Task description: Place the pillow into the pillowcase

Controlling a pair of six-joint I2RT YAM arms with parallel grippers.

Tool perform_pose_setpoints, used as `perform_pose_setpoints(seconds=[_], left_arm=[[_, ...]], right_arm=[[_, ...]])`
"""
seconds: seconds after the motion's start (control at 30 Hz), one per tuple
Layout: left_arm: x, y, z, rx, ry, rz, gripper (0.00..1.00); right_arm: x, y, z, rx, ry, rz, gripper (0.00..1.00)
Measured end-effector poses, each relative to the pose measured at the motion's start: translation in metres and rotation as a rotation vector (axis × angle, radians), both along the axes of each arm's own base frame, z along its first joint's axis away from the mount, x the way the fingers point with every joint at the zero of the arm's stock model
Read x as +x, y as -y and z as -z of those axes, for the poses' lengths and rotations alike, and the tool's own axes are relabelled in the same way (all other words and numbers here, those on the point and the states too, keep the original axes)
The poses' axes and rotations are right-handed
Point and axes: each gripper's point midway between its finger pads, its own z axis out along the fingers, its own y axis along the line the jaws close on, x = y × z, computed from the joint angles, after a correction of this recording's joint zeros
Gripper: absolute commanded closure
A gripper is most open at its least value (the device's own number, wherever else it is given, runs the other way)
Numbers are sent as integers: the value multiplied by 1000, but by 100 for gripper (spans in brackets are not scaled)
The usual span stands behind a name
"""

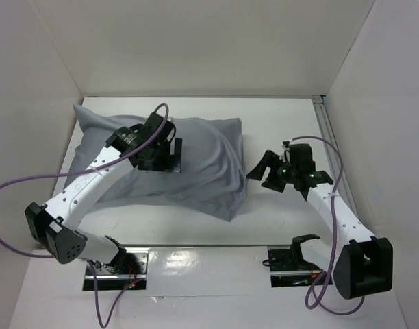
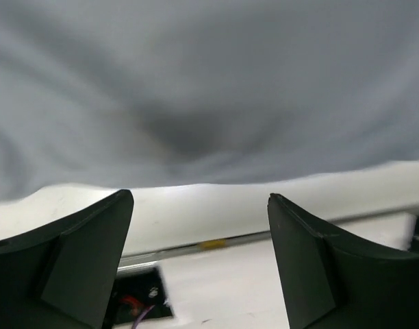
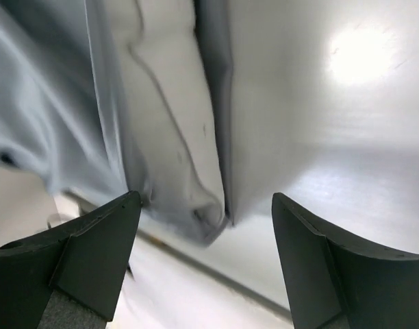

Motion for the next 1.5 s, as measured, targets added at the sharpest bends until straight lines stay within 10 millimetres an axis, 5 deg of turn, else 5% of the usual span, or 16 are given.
perform_pose_setpoints(seconds=[0.13,0.27,0.33,0.4,0.43,0.47,0.5,0.7,0.83,1.0,1.1,1.2,1.3,1.33,1.4,1.5], left_arm=[[-12,-53,66,116,-123,-151,7],[-10,-72,107,106,-165,-224,15],[-5,-73,117,74,-170,-245,36],[3,-70,120,48,-167,-252,69],[7,-70,121,49,-166,-247,100],[11,-69,122,45,-164,-251,100],[15,-69,121,46,-161,-250,100],[41,-75,79,73,-58,-267,100],[38,-71,9,33,81,-247,100],[-5,-57,-83,-51,167,-153,100],[-18,-56,-117,-101,196,-126,100],[-8,-47,-121,-89,175,-95,100],[40,-36,-105,-31,121,-84,88],[67,-31,-100,-6,118,-82,61],[131,-19,-77,32,130,-94,37],[197,-10,-42,50,178,-126,22]], right_arm=[[-25,-31,20,10,-69,-170,14],[-37,-61,33,10,-89,-304,16],[-35,-71,40,12,-91,-336,27],[-29,-81,51,12,-105,-360,44],[-26,-87,55,10,-115,-370,76],[-22,-92,58,7,-116,-386,94],[-18,-100,59,4,-121,-400,100],[-6,-118,24,-63,-11,-465,100],[-28,-107,-29,-89,79,-488,100],[-66,-83,-120,-85,193,-480,96],[-72,-78,-166,-66,266,-459,93],[-68,-76,-169,-78,248,-431,91],[-42,-79,-148,-109,154,-379,41],[-29,-80,-141,-112,119,-357,19],[12,-80,-124,-117,54,-299,16],[72,-78,-106,-71,11,-202,15]])
